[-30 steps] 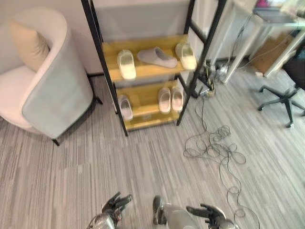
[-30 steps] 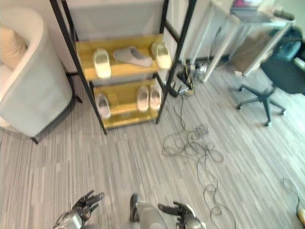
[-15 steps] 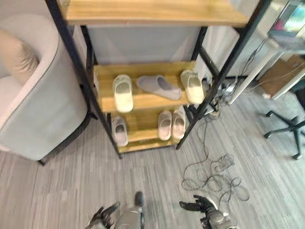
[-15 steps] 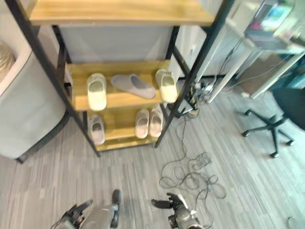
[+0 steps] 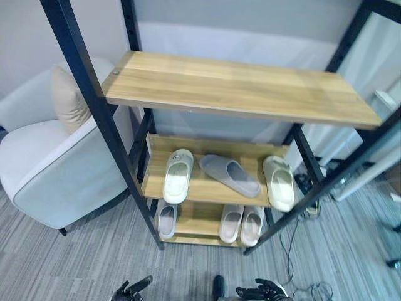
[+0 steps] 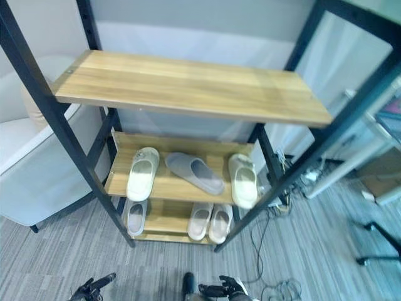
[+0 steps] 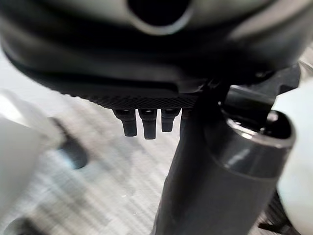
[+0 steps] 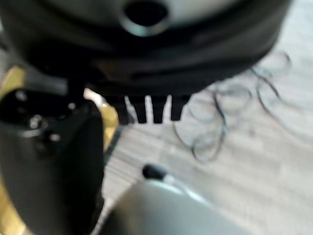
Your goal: Arrange the slippers neatly on the shoe rack.
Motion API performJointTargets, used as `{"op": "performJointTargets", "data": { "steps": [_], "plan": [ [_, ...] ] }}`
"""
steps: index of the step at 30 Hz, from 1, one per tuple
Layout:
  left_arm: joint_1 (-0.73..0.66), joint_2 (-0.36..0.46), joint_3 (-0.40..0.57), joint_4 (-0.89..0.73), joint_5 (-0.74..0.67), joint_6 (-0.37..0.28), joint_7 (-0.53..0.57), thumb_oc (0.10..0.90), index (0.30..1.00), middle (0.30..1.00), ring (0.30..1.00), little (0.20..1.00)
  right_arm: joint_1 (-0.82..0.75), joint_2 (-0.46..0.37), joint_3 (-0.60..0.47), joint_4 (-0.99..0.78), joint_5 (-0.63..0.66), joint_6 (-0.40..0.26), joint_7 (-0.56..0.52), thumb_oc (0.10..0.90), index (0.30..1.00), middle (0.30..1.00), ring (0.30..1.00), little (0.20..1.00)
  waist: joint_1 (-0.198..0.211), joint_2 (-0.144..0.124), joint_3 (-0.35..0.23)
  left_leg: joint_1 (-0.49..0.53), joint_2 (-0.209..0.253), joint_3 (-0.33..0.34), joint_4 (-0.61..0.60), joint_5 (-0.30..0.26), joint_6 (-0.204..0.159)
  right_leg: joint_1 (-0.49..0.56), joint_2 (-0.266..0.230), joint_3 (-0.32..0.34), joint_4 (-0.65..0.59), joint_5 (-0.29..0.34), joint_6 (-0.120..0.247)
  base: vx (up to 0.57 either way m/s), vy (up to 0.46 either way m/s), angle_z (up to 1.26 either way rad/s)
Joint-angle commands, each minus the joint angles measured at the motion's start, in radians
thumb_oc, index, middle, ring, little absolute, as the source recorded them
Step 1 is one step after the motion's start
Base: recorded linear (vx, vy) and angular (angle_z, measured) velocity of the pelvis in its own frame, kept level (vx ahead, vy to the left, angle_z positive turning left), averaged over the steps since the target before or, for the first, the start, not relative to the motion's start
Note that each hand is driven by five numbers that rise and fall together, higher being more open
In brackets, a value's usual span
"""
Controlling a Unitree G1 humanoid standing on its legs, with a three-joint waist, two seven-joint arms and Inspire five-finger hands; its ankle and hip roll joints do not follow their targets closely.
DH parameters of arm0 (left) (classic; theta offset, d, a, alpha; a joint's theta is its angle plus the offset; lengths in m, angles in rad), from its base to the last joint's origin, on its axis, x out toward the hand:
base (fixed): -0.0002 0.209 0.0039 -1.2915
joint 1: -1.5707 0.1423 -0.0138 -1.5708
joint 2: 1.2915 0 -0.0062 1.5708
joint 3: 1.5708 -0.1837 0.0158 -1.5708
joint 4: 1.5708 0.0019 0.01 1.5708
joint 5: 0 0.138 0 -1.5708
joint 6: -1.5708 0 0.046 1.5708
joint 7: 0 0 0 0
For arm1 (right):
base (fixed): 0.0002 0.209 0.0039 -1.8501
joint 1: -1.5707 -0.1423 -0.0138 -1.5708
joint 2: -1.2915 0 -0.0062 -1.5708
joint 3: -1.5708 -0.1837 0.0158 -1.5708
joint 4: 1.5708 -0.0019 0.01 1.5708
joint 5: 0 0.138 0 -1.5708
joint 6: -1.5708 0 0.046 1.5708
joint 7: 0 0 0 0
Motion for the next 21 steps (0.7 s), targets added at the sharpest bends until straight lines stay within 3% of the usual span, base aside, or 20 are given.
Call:
{"op": "performJointTargets", "data": {
  "steps": [1,2,5,6,8,9,11,12,15,21],
  "plan": [
    [-0.08,0.001,-0.004,-0.025,-0.021,-0.029,0.004,0.8,0.9,0.9,0.9,0.9,-0.053,-0.047,0.0,-0.042,0.044,-0.042,-0.011,0.8,0.9,0.9,0.9,0.9,-0.014,0.004,0.033,-0.082,0.051,0.094,0.069,0.0,0.031,-0.009,-0.024,0.008,0.153,-0.206,0.065,-0.05,0.04,0.31],
    [-0.082,0.013,0.042,-0.025,-0.051,-0.038,-0.017,0.8,0.9,0.9,0.9,0.9,0.085,-0.11,-0.014,-0.069,0.046,-0.069,0.044,0.8,0.9,0.9,0.9,0.9,-0.042,-0.01,0.047,-0.089,0.096,0.134,0.017,0.0,0.028,-0.004,-0.02,0.009,0.162,-0.226,0.066,-0.05,0.037,0.21],
    [-0.082,0.014,0.028,-0.026,-0.045,-0.039,0.006,0.8,0.9,0.9,0.9,0.9,-0.003,-0.06,0.044,-0.107,-0.027,-0.073,-0.029,0.8,0.9,0.9,0.9,0.9,-0.019,-0.01,0.048,-0.127,0.125,0.118,-0.04,0.049,0.016,0.005,-0.03,-0.001,0.161,-0.233,0.072,0.0,0.162,0.03],
    [-0.082,0.017,0.033,-0.039,-0.054,-0.048,0.026,0.8,0.9,0.9,0.9,0.9,0.054,-0.085,0.062,-0.262,-0.079,-0.069,-0.029,0.8,0.9,0.9,0.9,0.9,-0.028,-0.014,0.056,-0.156,0.159,0.145,-0.072,0.097,0.004,0.009,-0.04,-0.008,0.167,-0.245,0.075,0.01,0.223,-0.24],
    [-0.076,0.024,0.054,-0.05,-0.054,-0.06,0.04,0.8,0.9,0.9,0.9,0.9,0.162,-0.151,0.064,-0.59,-0.142,-0.087,-0.005,0.8,0.9,0.9,0.9,0.9,-0.061,-0.014,0.056,-0.124,0.188,0.199,-0.152,0.122,-0.003,0.009,-0.039,0.006,0.17,-0.243,0.084,0.02,0.229,0.07],
    [-0.073,0.022,0.054,-0.05,-0.054,-0.06,0.041,0.8,0.9,0.9,0.9,0.9,0.171,-0.156,0.063,-0.602,-0.142,-0.081,-0.003,0.8,0.9,0.9,0.9,0.9,-0.06,-0.013,0.054,-0.119,0.188,0.202,-0.157,0.124,-0.003,0.01,-0.039,0.007,0.17,-0.243,0.084,0.02,0.194,-0.2],
    [-0.085,0.055,0.075,-0.037,0.001,-0.067,0.068,0.8,0.9,0.9,0.9,0.9,0.253,-0.219,0.077,-0.705,-0.156,-0.143,0.037,0.8,0.9,0.9,0.9,0.9,-0.085,-0.026,0.045,-0.101,0.167,0.213,-0.175,0.115,0.002,0.003,-0.066,0.035,0.166,-0.217,0.11,0.02,0.214,-0.58],
    [-0.074,0.067,0.082,-0.048,0.016,-0.078,0.064,0.8,0.9,0.9,0.9,0.9,0.317,-0.224,0.068,-0.713,-0.087,-0.153,0.106,0.8,0.9,0.9,0.9,0.9,-0.089,-0.027,0.046,-0.093,0.16,0.23,-0.178,0.113,0.004,0.002,-0.075,0.046,0.162,-0.208,0.118,0.03,0.173,-0.44],
    [-0.067,0.084,0.095,-0.052,0.031,-0.078,0.067,0.8,0.9,0.9,0.9,0.9,0.298,-0.228,0.082,-0.717,-0.185,-0.14,0.084,0.8,0.9,0.9,0.9,0.9,-0.094,-0.025,0.037,-0.08,0.138,0.253,-0.187,0.098,0.021,-0.001,-0.098,0.069,0.146,-0.184,0.139,0.03,0.132,-0.29],
    [-0.069,0.079,0.07,-0.055,0.086,-0.08,0.075,0.8,0.9,0.9,0.9,0.9,0.312,-0.248,0.092,-0.81,-0.161,-0.15,0.116,0.8,0.9,0.9,0.9,0.9,-0.101,-0.014,0.019,-0.043,0.104,0.291,-0.244,0.1,0.04,-0.005,-0.122,0.1,0.106,-0.146,0.164,0.04,0.109,-0.22]
  ]
}}
